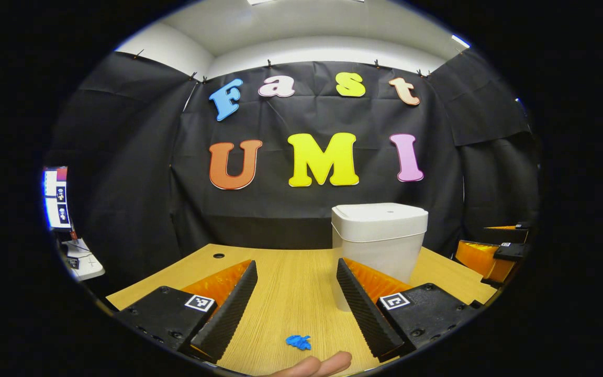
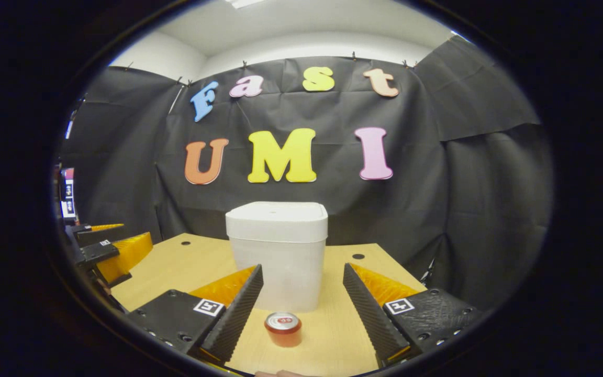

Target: Press the lid of the desktop garbage bin to open it, pick up the crumpled paper on the desktop and throw it into the bin, then pick up the pop can on the desktop and drop it into the bin, and finally close the garbage bin lid.

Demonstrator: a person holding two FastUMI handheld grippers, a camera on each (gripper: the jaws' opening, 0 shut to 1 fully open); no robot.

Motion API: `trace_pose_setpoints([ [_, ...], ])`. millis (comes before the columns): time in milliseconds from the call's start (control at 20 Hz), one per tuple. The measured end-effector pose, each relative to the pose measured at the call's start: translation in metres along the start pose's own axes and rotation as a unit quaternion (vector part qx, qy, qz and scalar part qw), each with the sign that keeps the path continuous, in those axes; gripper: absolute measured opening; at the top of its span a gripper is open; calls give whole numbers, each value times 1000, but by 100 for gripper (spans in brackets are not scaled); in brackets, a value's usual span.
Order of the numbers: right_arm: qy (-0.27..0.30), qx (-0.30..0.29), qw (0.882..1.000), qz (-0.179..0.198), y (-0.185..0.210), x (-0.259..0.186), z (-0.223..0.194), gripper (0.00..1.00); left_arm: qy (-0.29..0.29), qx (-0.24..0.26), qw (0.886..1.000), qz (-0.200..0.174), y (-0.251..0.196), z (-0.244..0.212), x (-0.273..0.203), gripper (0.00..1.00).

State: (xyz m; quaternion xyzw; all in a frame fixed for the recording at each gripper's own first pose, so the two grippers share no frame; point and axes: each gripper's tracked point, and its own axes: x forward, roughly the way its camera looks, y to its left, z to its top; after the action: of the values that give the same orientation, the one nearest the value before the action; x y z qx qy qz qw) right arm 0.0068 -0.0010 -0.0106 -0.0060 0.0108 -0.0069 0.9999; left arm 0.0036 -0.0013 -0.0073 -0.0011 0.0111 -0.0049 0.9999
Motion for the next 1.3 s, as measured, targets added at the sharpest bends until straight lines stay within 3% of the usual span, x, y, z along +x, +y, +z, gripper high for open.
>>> trace_pose_setpoints([
  [800,-4,-3,1000,-6,-1,9,8,95,8,-5,1000,5,4,-5,6,98],
  [950,-19,-18,1000,-11,-3,9,17,92,10,-6,1000,5,5,-6,6,98],
  [1050,-32,-32,999,-15,-3,11,24,95,14,-6,1000,4,4,-8,8,98],
  [1300,-56,-11,998,-25,-3,24,53,97,27,-15,1000,0,9,-16,14,98],
])
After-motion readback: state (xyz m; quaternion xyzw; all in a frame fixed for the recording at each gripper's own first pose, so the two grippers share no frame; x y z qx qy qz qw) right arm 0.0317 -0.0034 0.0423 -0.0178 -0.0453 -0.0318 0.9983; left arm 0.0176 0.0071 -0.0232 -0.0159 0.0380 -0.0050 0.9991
